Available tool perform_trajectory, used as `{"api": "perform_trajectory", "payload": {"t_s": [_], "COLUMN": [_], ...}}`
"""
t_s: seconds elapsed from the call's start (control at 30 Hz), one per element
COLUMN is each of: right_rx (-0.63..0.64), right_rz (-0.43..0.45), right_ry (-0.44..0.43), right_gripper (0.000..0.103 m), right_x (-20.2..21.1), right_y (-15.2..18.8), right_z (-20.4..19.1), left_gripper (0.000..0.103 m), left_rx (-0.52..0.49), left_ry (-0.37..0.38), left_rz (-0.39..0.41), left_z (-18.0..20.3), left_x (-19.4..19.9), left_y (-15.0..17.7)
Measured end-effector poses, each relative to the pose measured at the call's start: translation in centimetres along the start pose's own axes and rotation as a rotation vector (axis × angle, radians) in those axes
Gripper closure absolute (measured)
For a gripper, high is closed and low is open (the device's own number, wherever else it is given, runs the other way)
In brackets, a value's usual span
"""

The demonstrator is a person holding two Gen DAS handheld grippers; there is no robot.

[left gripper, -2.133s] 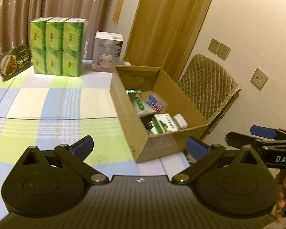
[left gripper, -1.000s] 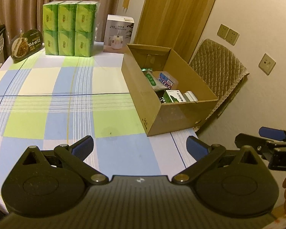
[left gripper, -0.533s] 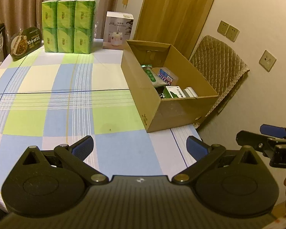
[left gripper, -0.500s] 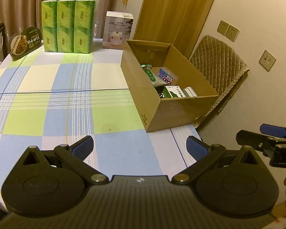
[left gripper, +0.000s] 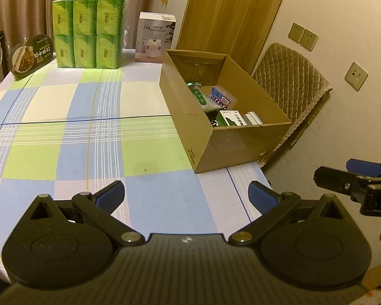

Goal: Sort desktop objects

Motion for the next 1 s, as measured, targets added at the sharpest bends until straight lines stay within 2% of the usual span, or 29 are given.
{"api": "perform_trajectory", "payload": {"t_s": [1.0], "right_rx": [-0.017], "right_rz": [-0.018], "right_ry": [0.005], "right_gripper": [0.002], "right_x": [-0.3], "right_y": [1.3], "right_z": [0.4], "left_gripper": [0.001], "left_rx": [0.004], "left_ry": [0.012], "left_rz": [-0.018], "left_z": [0.3], "left_x": [-1.0], "left_y": [0.9]}}
Point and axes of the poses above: each gripper's, at about its wrist camera, not at the fingertips, and x roughly against the way its jaws point, z to its right, y to its underside, the point moved 1 cm from there along -x, roughly the way its jaws point, and after that the axes turned 8 degrees about -z, right-handed, at the moved point
